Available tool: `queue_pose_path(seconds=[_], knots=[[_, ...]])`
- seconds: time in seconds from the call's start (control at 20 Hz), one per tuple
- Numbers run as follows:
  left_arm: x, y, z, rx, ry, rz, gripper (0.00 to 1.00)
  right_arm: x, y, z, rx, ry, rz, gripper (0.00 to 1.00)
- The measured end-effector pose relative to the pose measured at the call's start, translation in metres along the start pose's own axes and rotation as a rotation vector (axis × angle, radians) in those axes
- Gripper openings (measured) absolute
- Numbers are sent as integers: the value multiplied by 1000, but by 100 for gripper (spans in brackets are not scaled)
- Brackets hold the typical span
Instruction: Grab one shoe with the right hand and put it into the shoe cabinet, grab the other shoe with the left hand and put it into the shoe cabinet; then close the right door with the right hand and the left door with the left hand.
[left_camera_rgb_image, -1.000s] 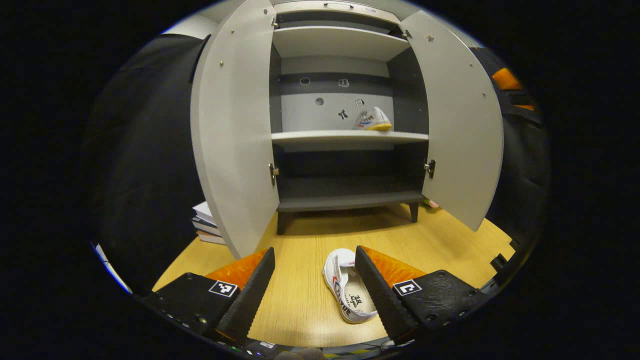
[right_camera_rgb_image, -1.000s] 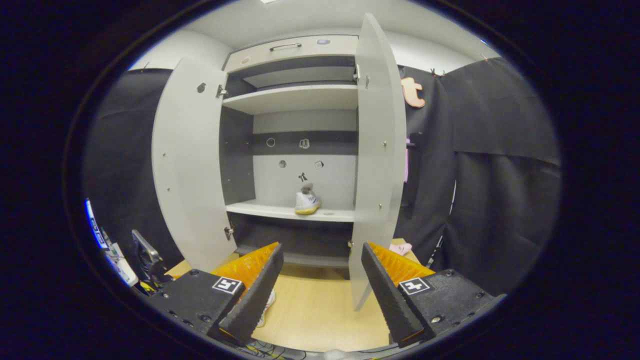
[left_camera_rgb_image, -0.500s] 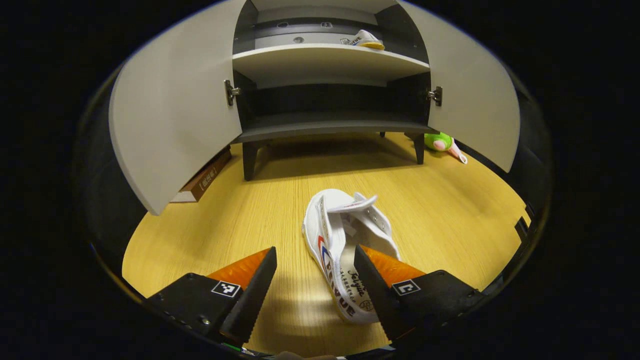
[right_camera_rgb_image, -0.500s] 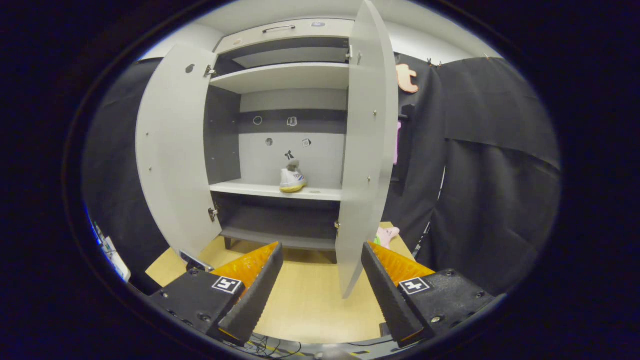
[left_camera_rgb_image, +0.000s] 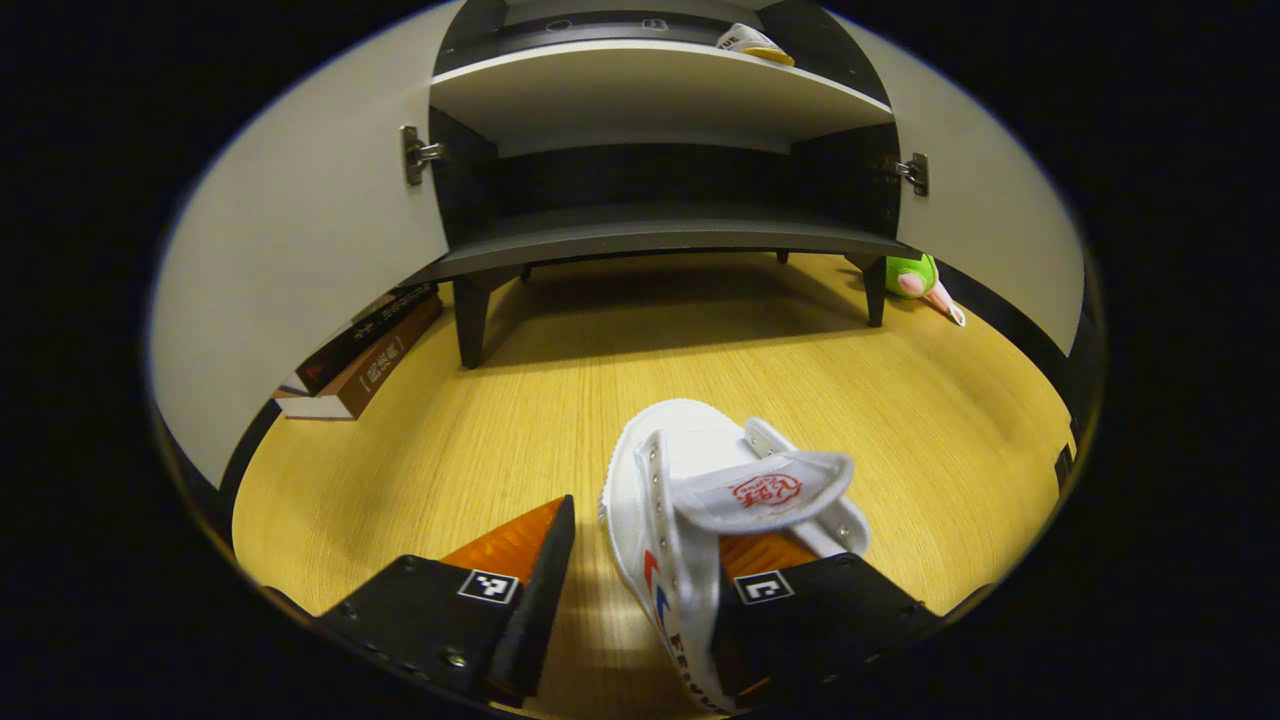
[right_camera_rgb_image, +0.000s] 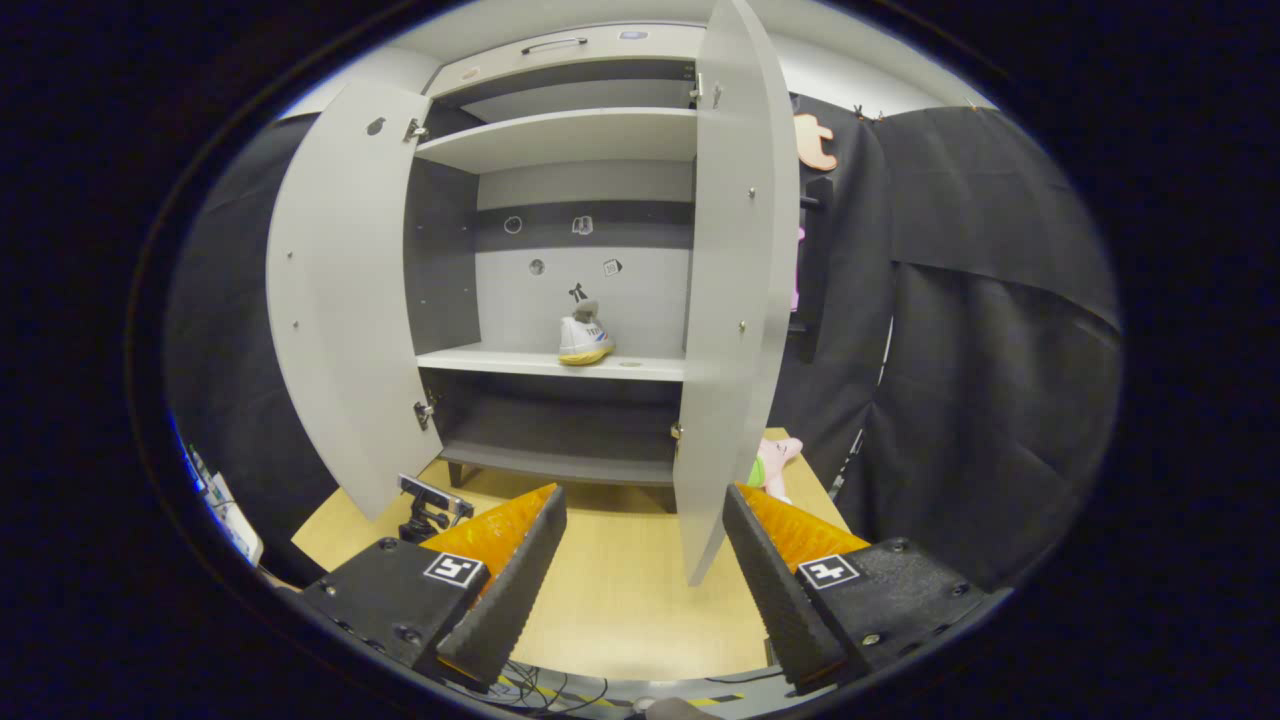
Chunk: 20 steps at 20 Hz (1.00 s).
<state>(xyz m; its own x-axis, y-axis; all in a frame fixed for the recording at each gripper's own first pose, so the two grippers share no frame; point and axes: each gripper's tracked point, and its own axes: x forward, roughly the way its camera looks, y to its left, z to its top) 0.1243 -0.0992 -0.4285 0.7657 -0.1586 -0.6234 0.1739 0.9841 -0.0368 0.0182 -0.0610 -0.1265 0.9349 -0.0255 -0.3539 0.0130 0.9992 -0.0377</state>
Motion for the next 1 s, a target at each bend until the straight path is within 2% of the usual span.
queue_pose_path(seconds=[0.05,0.1,0.2,0.25,0.35,0.55,1.0], knots=[[4,1,4,7,-10,22,53,0,0,0,3,-2,1,99],[5,8,1,26,2,45,51,1,0,0,7,-3,0,100],[4,12,3,13,12,56,22,1,0,1,17,-5,4,99],[2,11,-1,1,40,57,17,0,1,2,21,-10,10,99],[-12,19,4,-10,44,86,13,-1,1,7,29,-24,15,99],[-57,31,45,-15,-25,104,12,-6,5,23,38,-82,35,99],[-176,60,180,-31,-239,170,12,7,19,53,38,-186,119,99]])
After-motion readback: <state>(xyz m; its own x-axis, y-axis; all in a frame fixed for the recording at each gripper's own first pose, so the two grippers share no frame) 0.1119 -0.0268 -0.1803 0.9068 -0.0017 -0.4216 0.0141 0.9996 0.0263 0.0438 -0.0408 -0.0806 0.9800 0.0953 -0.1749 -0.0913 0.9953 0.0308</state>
